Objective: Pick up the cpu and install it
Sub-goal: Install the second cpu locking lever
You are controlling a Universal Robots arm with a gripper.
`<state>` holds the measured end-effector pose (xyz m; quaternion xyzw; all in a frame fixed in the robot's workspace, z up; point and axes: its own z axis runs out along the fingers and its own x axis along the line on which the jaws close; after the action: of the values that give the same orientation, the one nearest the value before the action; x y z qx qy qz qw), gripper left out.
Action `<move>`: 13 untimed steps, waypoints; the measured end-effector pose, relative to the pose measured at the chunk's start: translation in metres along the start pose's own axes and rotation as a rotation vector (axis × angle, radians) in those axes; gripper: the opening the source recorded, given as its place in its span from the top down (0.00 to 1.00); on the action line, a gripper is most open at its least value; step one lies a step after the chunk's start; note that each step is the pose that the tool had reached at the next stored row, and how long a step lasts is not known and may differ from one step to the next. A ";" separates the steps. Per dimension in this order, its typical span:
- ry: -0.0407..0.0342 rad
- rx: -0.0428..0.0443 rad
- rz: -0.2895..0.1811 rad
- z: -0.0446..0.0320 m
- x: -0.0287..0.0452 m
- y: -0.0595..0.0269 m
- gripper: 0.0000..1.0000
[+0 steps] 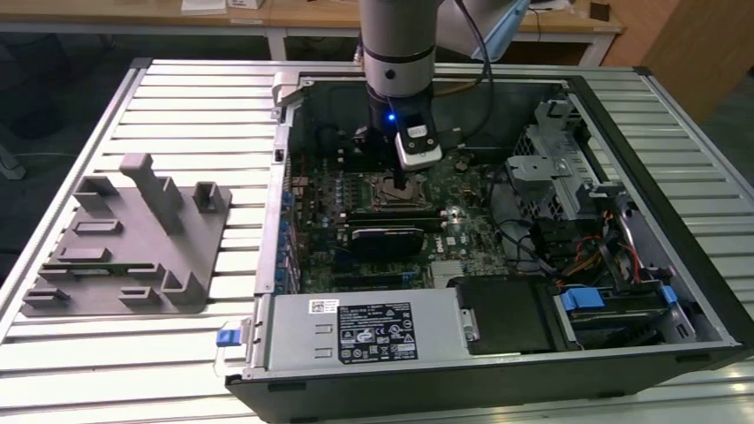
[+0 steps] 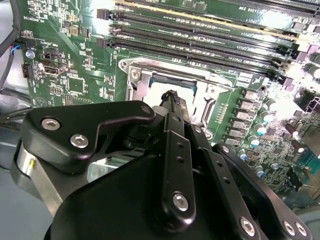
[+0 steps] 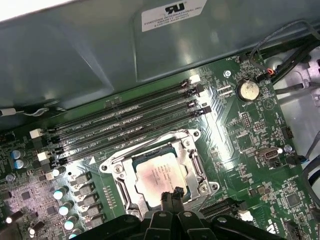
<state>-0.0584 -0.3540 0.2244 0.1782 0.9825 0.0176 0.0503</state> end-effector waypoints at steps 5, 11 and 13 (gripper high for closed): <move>0.0000 -0.0001 0.000 0.0000 -0.0010 -0.0027 0.89; 0.0000 -0.0001 0.000 -0.0001 -0.0025 -0.0065 0.89; 0.0000 -0.0001 0.000 -0.0001 -0.0031 -0.0081 0.89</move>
<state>-0.0584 -0.3626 0.2244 0.1782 0.9825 0.0176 0.0503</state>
